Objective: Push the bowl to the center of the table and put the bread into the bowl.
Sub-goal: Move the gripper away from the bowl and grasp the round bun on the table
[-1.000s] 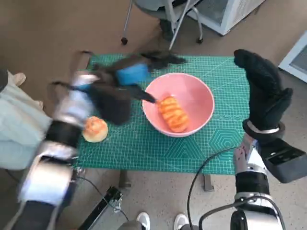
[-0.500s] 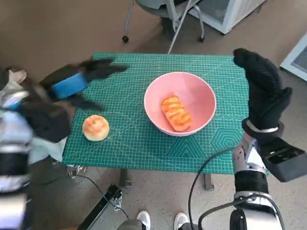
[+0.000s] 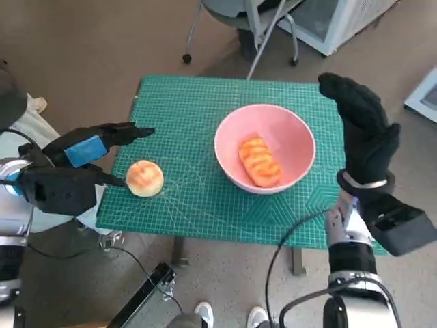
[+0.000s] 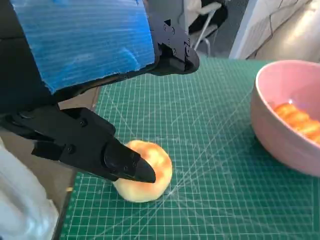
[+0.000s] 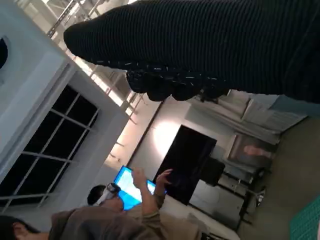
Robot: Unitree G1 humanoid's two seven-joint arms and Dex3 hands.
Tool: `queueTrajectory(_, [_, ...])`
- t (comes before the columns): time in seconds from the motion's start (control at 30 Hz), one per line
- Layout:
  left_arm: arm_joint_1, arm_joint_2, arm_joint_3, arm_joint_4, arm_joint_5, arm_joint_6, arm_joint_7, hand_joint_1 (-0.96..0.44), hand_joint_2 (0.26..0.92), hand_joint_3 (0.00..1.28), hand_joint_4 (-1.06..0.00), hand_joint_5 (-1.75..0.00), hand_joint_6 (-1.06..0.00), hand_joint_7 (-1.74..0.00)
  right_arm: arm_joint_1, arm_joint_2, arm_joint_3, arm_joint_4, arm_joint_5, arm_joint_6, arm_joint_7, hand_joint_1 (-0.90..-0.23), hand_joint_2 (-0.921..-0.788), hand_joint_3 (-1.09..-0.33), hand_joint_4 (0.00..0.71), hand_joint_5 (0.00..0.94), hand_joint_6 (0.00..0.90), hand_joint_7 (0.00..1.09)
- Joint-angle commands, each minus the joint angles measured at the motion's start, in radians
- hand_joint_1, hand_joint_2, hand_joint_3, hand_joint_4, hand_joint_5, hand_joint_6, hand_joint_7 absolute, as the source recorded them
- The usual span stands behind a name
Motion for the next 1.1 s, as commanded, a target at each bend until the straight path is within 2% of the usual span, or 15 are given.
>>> queueTrajectory(0.03, [0.007,-0.014,-0.036,0.013,0.047,0.03,0.021,-0.13,0.773,0.0,-0.22,0.0,-0.35,-0.04,0.003,0.009,-0.005,0.016,0.029,0.013,0.03,-0.55,-0.921,-0.703,0.336,0.0,0.023,0.79])
queueTrajectory(0.2, [-0.011,-0.032,-0.079,0.061,0.104,0.044,0.043,-0.13,0.773,0.0,-0.21,0.0,-0.34,-0.03,0.002,0.008,-0.008,0.019,0.045,0.017,0.052,-0.549,-0.921,-0.703,0.335,0.0,0.023,0.79])
queueTrajectory(0.4, [-0.058,-0.072,-0.141,0.194,0.172,0.028,0.087,-0.14,0.774,0.0,-0.2,0.0,-0.33,-0.02,0.004,0.008,-0.013,0.017,0.055,0.021,0.068,-0.552,-0.921,-0.702,0.335,0.0,0.025,0.78])
queueTrajectory(0.67, [-0.162,-0.14,-0.246,0.47,0.284,-0.026,0.193,-0.15,0.776,0.0,-0.21,-0.01,-0.34,-0.01,0.013,0.009,-0.018,0.011,0.052,0.019,0.065,-0.557,-0.921,-0.701,0.335,0.0,0.027,0.78])
queueTrajectory(0.83, [-0.215,-0.18,-0.309,0.608,0.349,-0.01,0.238,-0.14,0.787,0.01,-0.24,-0.01,-0.36,-0.02,0.016,0.007,-0.021,0.004,0.048,0.021,0.059,-0.562,-0.921,-0.7,0.335,0.0,0.025,0.78])
queueTrajectory(1.1, [-0.269,-0.226,-0.39,0.737,0.417,0.053,0.262,-0.08,0.839,0.02,-0.39,-0.04,-0.52,-0.07,0.019,0.004,-0.025,-0.007,0.041,0.026,0.052,-0.569,-0.921,-0.7,0.335,0.0,0.024,0.78])
